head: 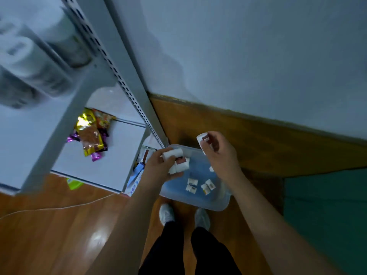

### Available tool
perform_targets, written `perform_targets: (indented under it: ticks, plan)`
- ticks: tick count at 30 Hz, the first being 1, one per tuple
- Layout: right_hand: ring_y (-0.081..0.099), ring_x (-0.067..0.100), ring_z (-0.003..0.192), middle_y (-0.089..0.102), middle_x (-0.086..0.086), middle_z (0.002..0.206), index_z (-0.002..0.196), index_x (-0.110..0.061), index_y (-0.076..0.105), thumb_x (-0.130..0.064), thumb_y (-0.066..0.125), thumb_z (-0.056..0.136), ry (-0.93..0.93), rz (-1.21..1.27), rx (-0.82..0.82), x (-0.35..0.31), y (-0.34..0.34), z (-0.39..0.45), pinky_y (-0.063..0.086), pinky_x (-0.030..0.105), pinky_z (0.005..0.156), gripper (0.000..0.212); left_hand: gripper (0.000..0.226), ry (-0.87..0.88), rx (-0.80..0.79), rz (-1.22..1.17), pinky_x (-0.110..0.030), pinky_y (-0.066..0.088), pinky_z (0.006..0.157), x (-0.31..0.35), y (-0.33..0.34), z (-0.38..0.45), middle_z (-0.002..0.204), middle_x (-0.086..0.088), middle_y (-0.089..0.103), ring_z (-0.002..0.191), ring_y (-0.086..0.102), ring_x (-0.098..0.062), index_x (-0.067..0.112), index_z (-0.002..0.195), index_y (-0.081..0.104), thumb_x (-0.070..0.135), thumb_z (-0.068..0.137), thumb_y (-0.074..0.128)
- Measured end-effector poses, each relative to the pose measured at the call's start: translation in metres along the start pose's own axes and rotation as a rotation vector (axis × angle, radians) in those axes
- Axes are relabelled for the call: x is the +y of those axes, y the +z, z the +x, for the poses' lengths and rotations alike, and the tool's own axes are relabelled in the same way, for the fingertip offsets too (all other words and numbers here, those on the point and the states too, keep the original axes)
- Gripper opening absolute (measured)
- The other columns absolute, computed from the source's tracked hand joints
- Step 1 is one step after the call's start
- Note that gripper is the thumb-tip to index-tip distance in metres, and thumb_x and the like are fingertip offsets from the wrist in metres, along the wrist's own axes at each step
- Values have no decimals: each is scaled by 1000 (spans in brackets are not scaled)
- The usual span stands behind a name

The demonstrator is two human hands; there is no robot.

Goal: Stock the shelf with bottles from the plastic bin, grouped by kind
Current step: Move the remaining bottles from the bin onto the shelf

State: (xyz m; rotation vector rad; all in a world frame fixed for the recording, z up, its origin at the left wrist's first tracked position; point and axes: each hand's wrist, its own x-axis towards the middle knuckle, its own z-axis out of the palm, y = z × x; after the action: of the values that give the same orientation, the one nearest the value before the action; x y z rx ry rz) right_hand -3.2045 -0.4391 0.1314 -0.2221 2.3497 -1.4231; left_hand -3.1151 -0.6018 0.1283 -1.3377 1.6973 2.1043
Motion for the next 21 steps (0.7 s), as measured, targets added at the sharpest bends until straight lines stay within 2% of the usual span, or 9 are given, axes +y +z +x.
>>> perform_targets:
  ticks: [3,6,9,11,12,14,16,18,21]
  plan:
    - [60,6,101,64,-9,112,122,-25,59,-37,59,97,-58,3,-19,-25,-12,-22,49,22,82,28,22,111,-36,121,-28,59,58,10,-3,-27,116,-12,64,95,69,-26,16,120,58,13,99,56]
    - [59,4,101,64,-9,112,122,-25,59,-35,59,97,-59,-33,-57,-30,-12,-40,45,14,78,27,22,136,-54,200,-26,58,53,8,-5,-37,114,-13,61,88,66,-21,13,120,54,11,98,57]
    - [58,3,101,60,-13,111,122,-27,57,-38,59,97,-23,-124,-124,-12,-2,-46,43,12,76,28,21,107,-69,324,-37,62,62,-12,-8,-24,117,-15,60,91,66,-25,16,113,52,15,95,63]
    - [58,4,100,59,-13,107,123,-24,58,-35,59,97,10,-165,-130,13,5,-41,43,13,77,28,19,73,-71,445,-44,62,69,-32,-9,-2,113,-14,62,93,67,-27,20,108,52,21,93,65]
    - [57,6,100,59,-11,106,123,-21,58,-33,58,98,37,-178,-134,28,9,-36,43,15,79,28,19,54,-66,496,-43,62,69,-44,-11,10,110,-13,64,90,68,-25,21,106,53,23,93,65]
    - [55,8,100,58,-8,106,123,-16,58,-28,57,99,111,-212,-147,65,20,-24,42,20,82,28,22,7,-49,526,-30,60,55,-68,-12,40,106,-11,63,81,66,-18,16,110,54,23,92,66]
    - [57,11,101,60,-5,106,119,-15,58,-27,56,99,170,-236,-150,109,36,-8,41,21,81,24,32,-29,-41,537,-23,54,45,-96,-10,75,110,-13,61,84,66,-21,11,117,55,22,90,68]
    - [58,12,98,59,-6,102,115,-14,60,-27,56,99,209,-244,-152,153,55,5,37,16,77,21,37,-58,-41,552,-25,54,44,-124,-6,112,117,-15,60,94,66,-28,10,121,54,21,89,69]
    - [53,10,90,58,-3,97,113,-10,61,-25,57,99,255,-297,-183,214,83,17,32,14,68,21,38,-113,-26,581,-37,57,54,-165,0,158,115,-14,55,101,63,-34,6,124,53,16,90,68]
